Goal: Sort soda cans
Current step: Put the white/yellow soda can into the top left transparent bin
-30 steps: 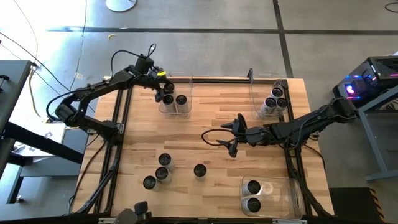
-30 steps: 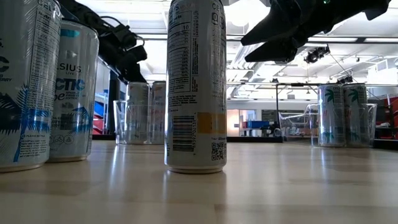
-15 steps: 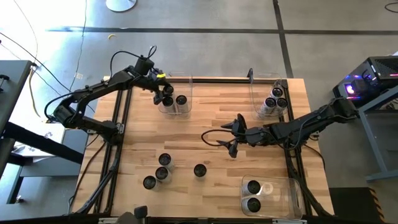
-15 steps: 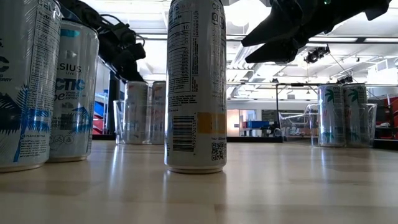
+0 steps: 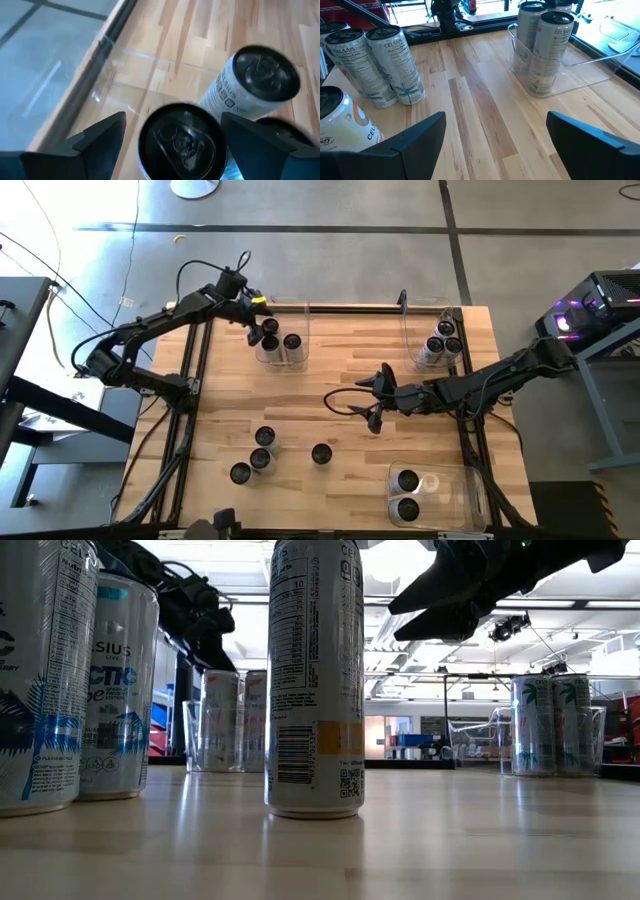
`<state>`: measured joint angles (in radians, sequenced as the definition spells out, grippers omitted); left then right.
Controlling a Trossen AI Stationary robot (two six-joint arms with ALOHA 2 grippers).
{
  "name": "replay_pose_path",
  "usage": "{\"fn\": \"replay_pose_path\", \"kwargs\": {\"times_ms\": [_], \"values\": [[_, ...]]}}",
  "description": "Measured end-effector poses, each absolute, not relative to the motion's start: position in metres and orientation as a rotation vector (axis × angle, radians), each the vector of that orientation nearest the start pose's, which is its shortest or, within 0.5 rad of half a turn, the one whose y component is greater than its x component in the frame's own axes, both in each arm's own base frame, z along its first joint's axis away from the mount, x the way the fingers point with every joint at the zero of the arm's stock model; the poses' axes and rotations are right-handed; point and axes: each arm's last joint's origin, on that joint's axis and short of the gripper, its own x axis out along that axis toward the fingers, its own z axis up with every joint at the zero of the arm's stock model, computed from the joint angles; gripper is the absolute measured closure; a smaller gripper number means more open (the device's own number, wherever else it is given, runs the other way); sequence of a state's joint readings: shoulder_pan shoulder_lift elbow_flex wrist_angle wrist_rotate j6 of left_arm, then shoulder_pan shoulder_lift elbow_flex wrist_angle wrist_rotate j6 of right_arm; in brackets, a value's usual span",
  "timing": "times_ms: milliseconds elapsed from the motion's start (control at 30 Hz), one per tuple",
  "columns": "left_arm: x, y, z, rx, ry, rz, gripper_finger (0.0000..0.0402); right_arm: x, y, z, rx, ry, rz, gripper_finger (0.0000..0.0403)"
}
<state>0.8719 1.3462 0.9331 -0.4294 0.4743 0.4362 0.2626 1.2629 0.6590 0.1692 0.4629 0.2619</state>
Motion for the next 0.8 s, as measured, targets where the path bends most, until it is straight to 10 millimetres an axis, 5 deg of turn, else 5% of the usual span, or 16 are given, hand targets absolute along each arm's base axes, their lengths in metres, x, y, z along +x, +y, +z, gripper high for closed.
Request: {"fn": "replay_pose_path", "kwargs": {"times_ms": [200, 400, 800], "values": [[0.184, 0.196, 0.27, -0.056, 0.652, 0.22, 0.0078, 0.256, 0.051, 0.226, 0.121, 0.382, -0.241, 0.0061], [0.175, 0.18, 0.297, 0.028, 0.574, 0.231, 0.0078, 0.26, 0.053, 0.229, 0.111, 0.378, -0.01, 0.0061], [0.187, 0.072, 0.348, 0.184, 0.375, 0.058, 0.0078, 0.293, 0.078, 0.216, -0.019, 0.236, 0.343, 0.0061]]}}
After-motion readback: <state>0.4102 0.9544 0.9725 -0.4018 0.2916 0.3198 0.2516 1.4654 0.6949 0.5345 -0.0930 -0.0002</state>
